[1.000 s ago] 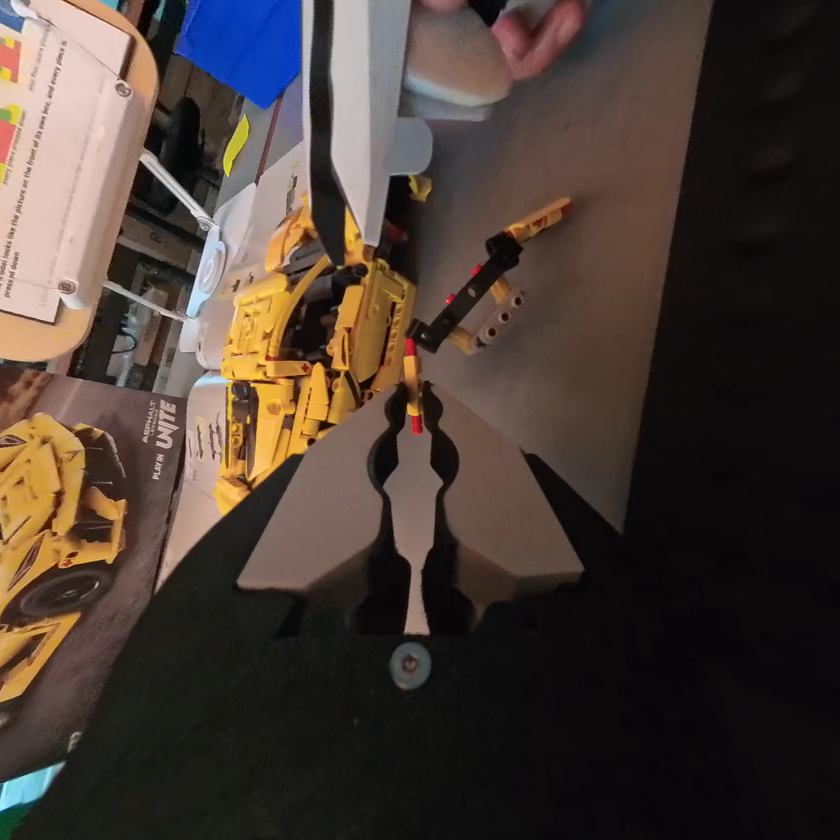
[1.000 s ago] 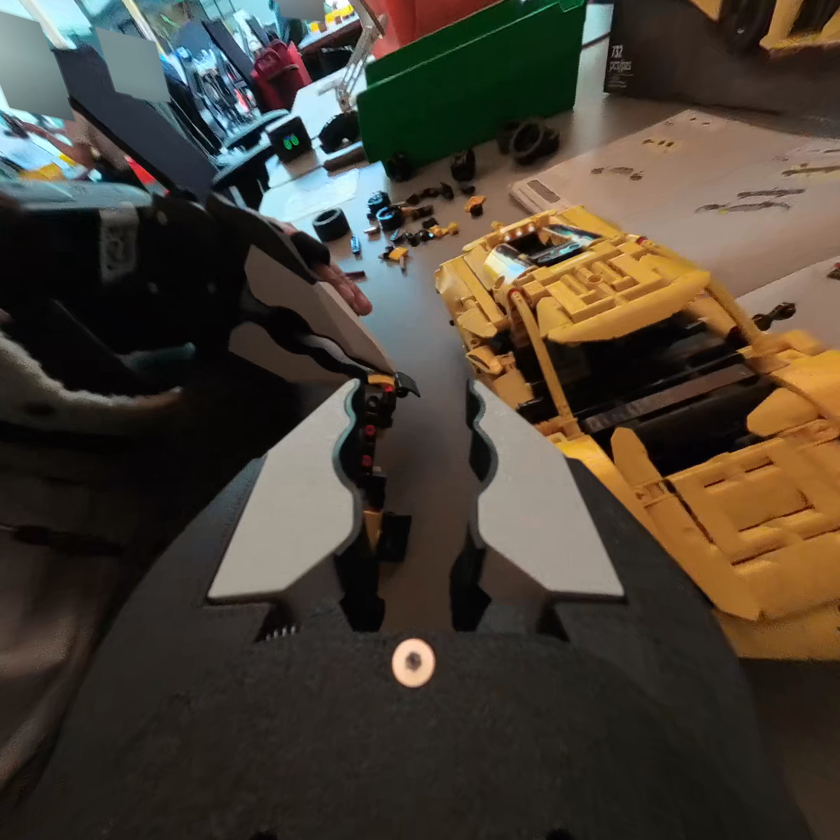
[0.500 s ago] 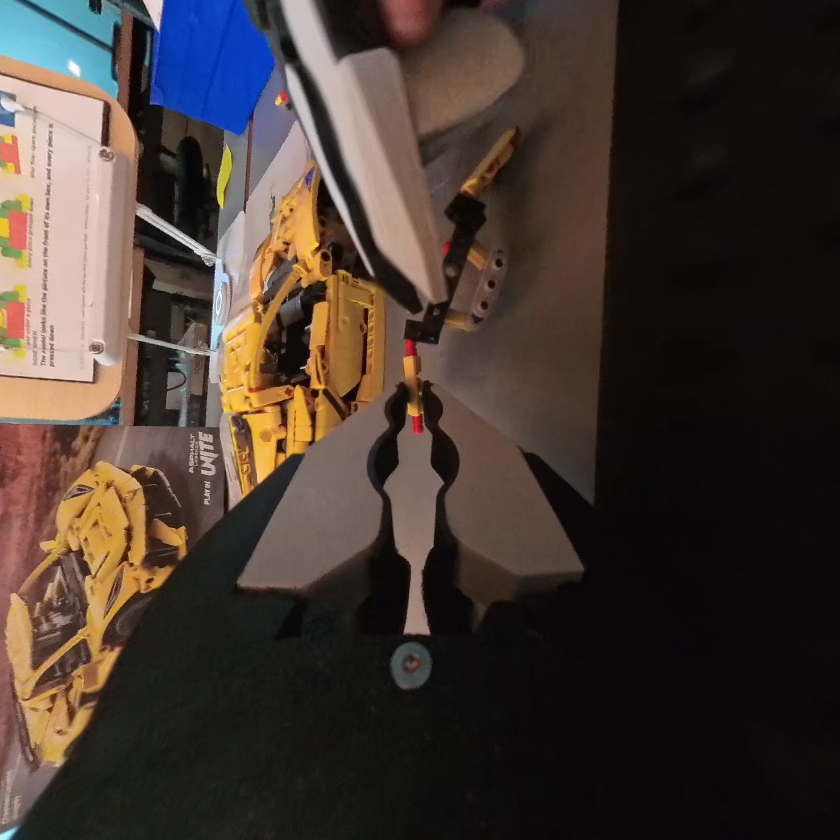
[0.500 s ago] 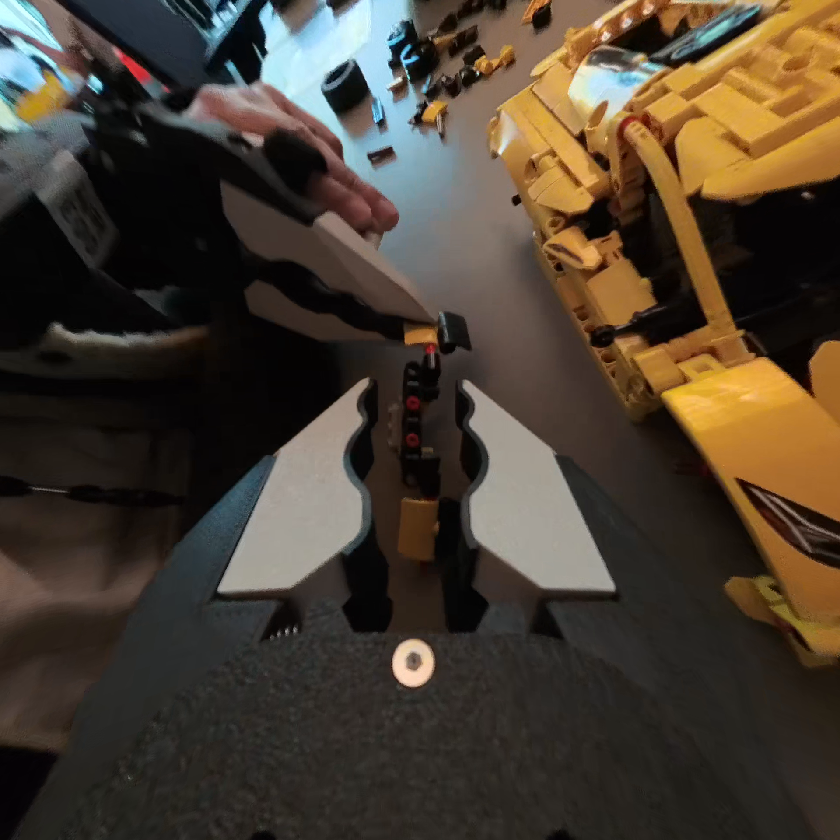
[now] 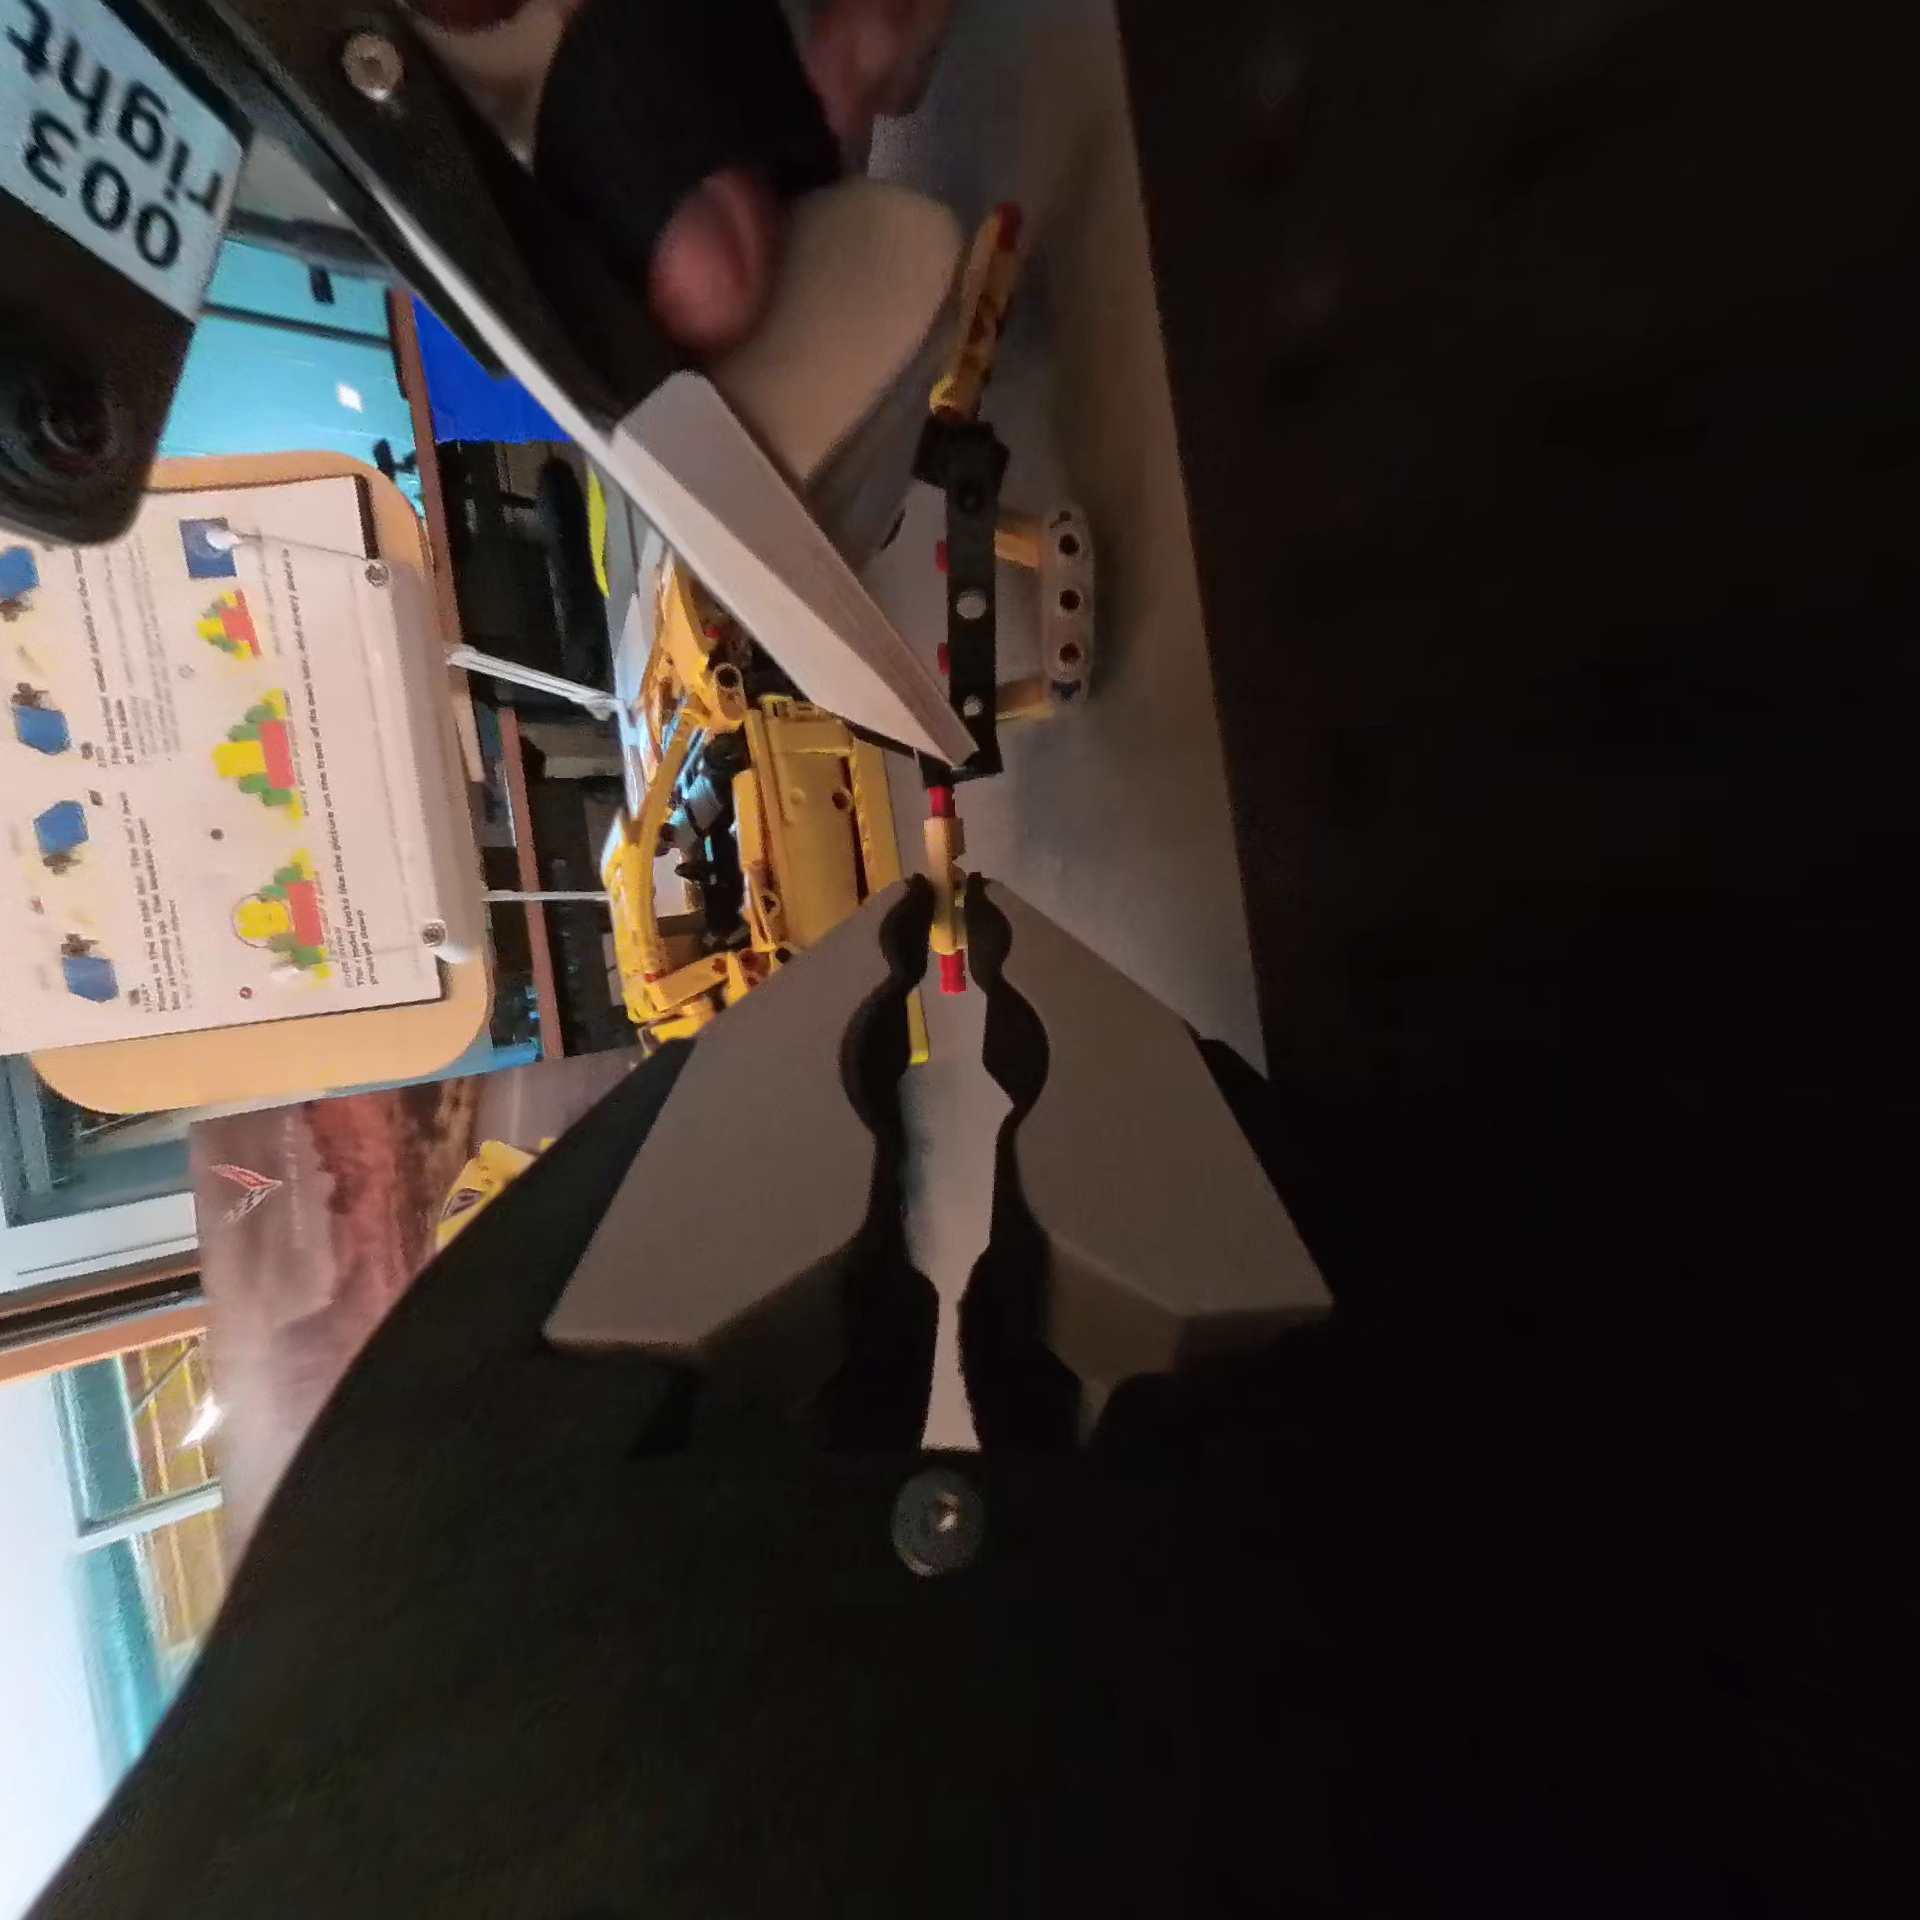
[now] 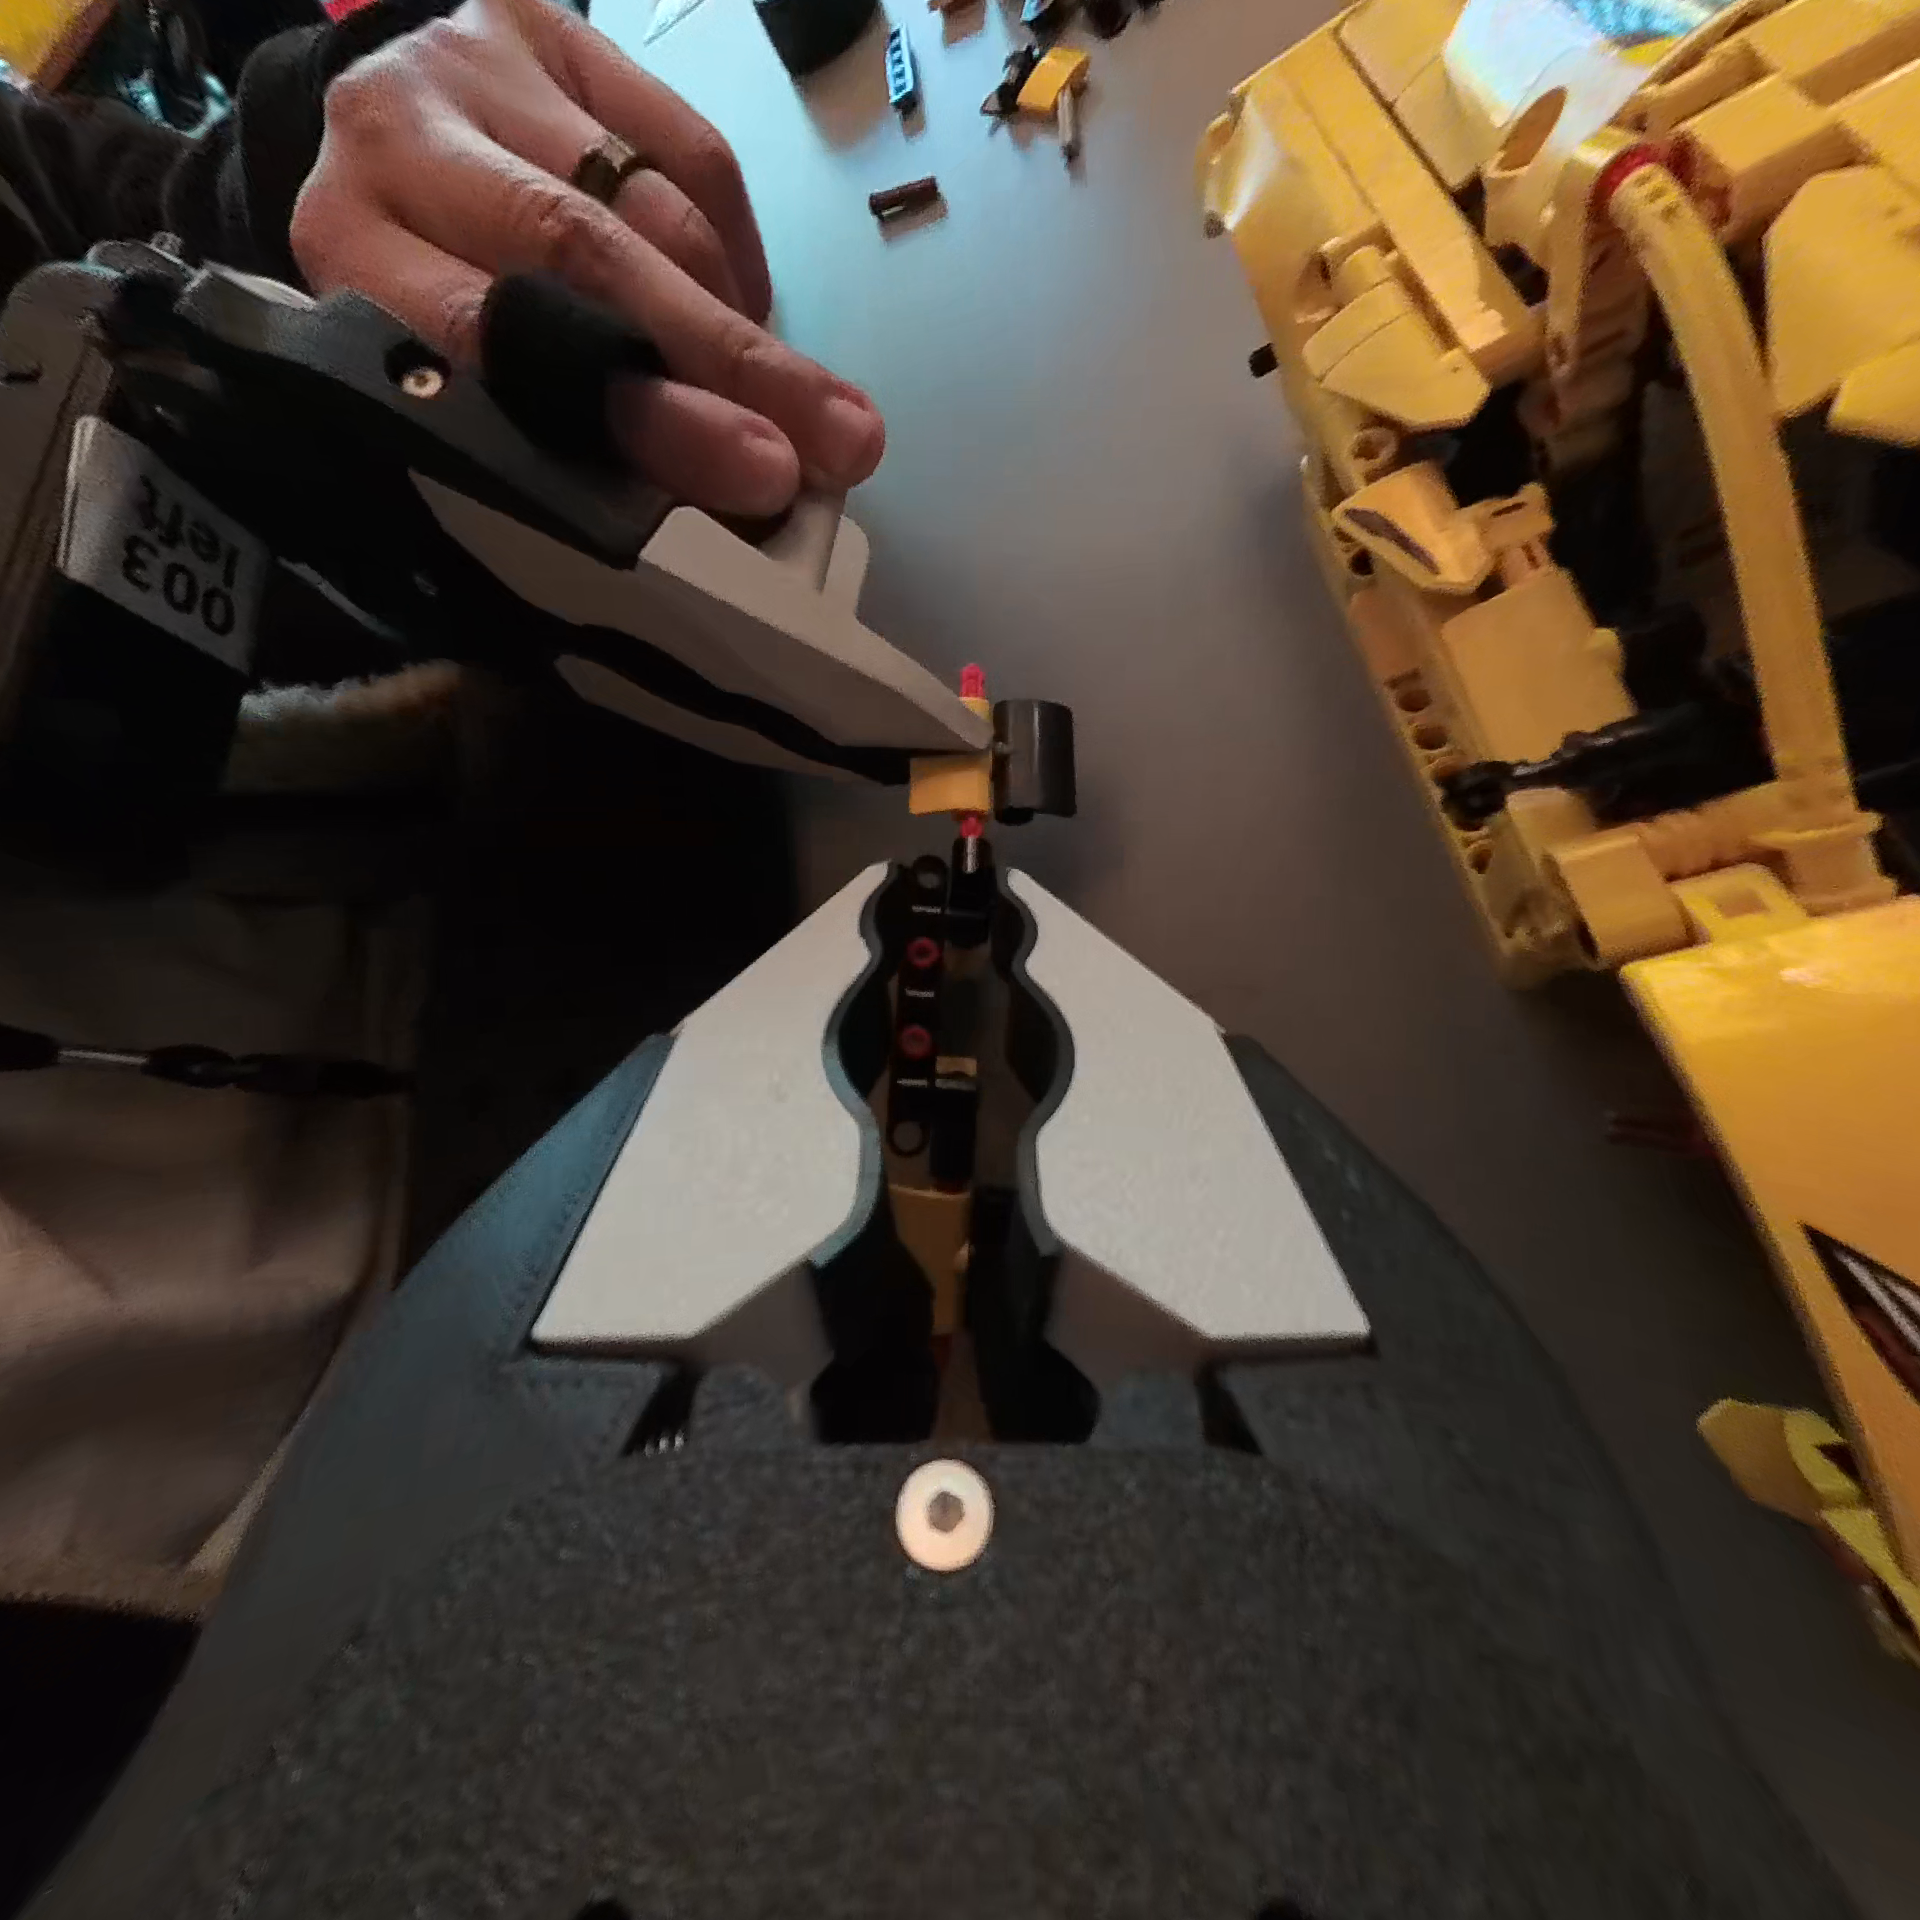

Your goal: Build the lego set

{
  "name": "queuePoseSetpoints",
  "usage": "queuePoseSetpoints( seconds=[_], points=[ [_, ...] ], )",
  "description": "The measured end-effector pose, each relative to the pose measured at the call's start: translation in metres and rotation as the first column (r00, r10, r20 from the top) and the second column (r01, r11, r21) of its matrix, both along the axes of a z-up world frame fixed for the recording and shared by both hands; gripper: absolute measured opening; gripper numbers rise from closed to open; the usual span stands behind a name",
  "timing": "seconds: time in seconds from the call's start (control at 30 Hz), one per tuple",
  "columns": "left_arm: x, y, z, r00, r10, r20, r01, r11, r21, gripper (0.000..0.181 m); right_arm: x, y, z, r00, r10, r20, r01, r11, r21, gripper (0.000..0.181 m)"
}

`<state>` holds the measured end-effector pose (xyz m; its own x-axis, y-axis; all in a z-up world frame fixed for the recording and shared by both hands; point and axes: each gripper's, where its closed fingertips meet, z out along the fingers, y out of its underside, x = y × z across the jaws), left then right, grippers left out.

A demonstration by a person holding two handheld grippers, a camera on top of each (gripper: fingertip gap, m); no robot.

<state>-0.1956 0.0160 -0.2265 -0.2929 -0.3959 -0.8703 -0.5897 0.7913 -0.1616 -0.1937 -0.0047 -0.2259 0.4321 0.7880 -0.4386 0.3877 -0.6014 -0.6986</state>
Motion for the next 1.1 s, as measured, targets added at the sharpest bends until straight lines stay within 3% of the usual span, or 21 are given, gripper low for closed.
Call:
queuePoseSetpoints(
  seconds=[0.23,0.47,0.53,0.57,0.7,0.83,0.9,1.0,1.1],
  points=[
    [0.002,-0.004,-0.001,1.000,0.014,0.010,-0.013,0.992,-0.125,0.005,-0.001,-0.003,0.000,0.998,0.035,-0.049,-0.037,0.998,-0.048,0.013],
    [0.005,-0.006,0.001,1.000,-0.010,-0.001,0.009,0.999,-0.039,0.005,-0.006,-0.008,0.000,0.997,0.055,-0.051,-0.057,0.997,-0.047,0.014],
    [0.006,-0.006,0.000,1.000,-0.013,-0.006,0.013,0.999,-0.038,0.005,-0.009,-0.008,-0.001,0.998,0.060,-0.036,-0.061,0.998,-0.030,0.013],
    [0.007,-0.008,0.001,1.000,-0.022,0.000,0.022,0.999,-0.040,0.005,-0.006,-0.005,-0.001,0.999,0.042,-0.027,-0.042,0.999,-0.019,0.005],
    [0.008,-0.011,0.003,0.998,-0.053,0.030,0.056,0.994,-0.098,0.006,-0.004,-0.009,0.001,0.997,0.050,-0.058,-0.051,0.999,-0.015,0.005],
    [0.008,-0.008,-0.002,0.999,-0.039,0.014,0.040,0.992,-0.119,0.006,-0.002,-0.005,0.001,0.998,0.007,-0.067,-0.011,0.999,-0.053,0.008],
    [0.008,-0.008,-0.002,0.999,-0.040,0.012,0.042,0.993,-0.114,0.006,0.002,-0.005,0.001,0.997,-0.009,-0.071,0.005,0.998,-0.056,0.019],
    [0.008,-0.007,-0.002,0.999,-0.032,0.010,0.033,0.991,-0.128,0.007,0.009,-0.007,0.005,1.000,-0.008,-0.011,0.009,0.992,0.124,0.037],
    [0.008,-0.007,-0.002,0.999,-0.034,0.008,0.034,0.990,-0.133,0.007,0.008,-0.012,0.005,0.990,-0.022,0.139,-0.022,0.950,0.310,0.039]
  ],
)
